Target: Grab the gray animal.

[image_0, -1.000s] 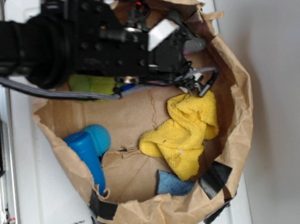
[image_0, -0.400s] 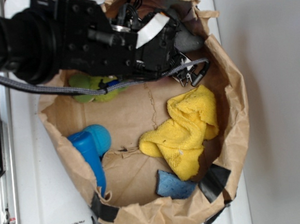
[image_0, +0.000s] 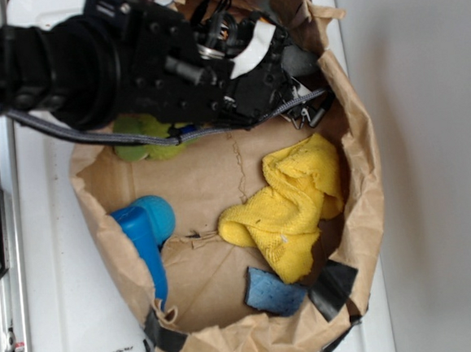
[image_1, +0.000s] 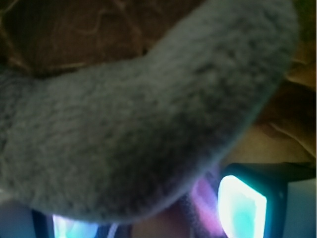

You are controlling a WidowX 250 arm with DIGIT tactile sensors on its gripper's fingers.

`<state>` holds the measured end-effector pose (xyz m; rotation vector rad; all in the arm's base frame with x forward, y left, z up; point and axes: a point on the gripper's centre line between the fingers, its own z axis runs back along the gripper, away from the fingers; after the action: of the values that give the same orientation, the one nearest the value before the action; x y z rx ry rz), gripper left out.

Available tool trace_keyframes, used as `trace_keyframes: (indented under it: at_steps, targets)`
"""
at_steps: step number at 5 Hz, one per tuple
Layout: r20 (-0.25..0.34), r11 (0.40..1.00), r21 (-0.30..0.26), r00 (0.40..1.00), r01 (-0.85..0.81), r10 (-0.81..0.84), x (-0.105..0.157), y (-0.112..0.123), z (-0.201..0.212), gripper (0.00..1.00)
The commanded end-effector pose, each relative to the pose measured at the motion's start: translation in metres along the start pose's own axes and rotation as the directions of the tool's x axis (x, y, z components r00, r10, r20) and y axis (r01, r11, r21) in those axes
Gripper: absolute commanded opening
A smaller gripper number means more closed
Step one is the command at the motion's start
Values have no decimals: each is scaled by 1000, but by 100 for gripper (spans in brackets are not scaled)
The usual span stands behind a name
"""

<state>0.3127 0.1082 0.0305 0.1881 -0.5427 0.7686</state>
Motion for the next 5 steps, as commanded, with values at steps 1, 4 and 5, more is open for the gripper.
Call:
trace_keyframes:
  at_steps: [1, 4, 5]
  targets:
    - [137, 997, -75, 990, -30, 40, 21, -16, 9, 100]
    - [148, 994, -90, 986, -66, 79, 26, -19, 11, 0]
    - [150, 994, -90, 986, -59, 72, 25, -20, 12, 0]
